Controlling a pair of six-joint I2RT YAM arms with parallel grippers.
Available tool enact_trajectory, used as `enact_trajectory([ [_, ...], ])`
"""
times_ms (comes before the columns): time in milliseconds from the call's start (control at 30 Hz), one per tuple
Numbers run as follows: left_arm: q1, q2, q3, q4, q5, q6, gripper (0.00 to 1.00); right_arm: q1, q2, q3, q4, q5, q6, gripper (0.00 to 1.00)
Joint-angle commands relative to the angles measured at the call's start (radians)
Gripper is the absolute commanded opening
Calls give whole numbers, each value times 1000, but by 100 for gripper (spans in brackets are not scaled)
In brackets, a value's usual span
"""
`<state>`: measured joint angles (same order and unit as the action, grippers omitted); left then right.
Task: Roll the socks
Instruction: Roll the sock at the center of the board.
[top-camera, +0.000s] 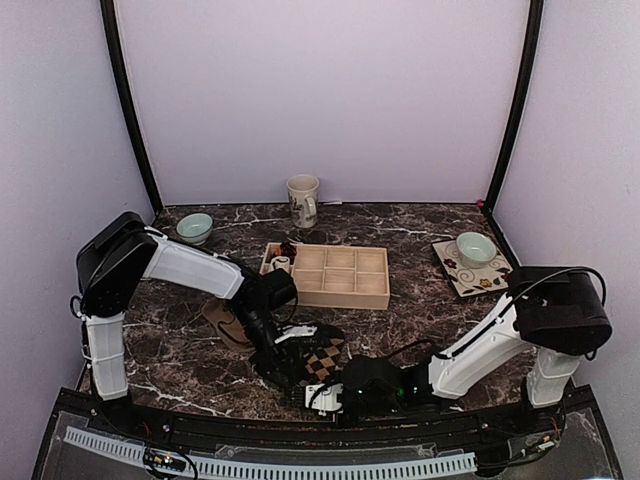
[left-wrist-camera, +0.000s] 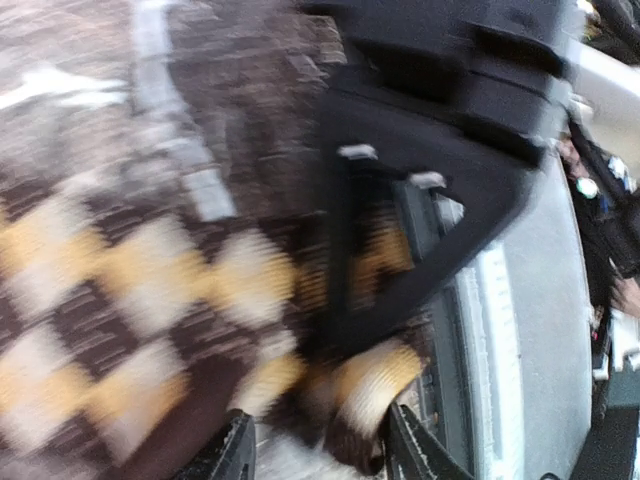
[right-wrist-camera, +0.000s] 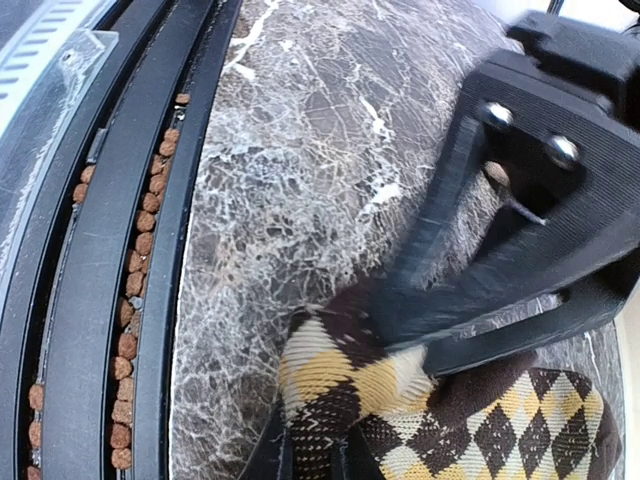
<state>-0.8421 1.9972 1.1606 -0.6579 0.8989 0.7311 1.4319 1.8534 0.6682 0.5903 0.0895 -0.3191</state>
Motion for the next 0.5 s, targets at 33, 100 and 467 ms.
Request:
enact_trajectory([
  [33, 67, -2, 48, 86, -114, -119, 45, 27, 58, -40, -27, 36, 50, 5],
  [100, 66, 14, 62, 107, -138, -139, 45, 32, 66, -38, -28, 38, 56, 4],
  [467, 64, -3, 83, 124, -211, -181, 40, 36, 67, -22, -85, -62, 124, 3],
])
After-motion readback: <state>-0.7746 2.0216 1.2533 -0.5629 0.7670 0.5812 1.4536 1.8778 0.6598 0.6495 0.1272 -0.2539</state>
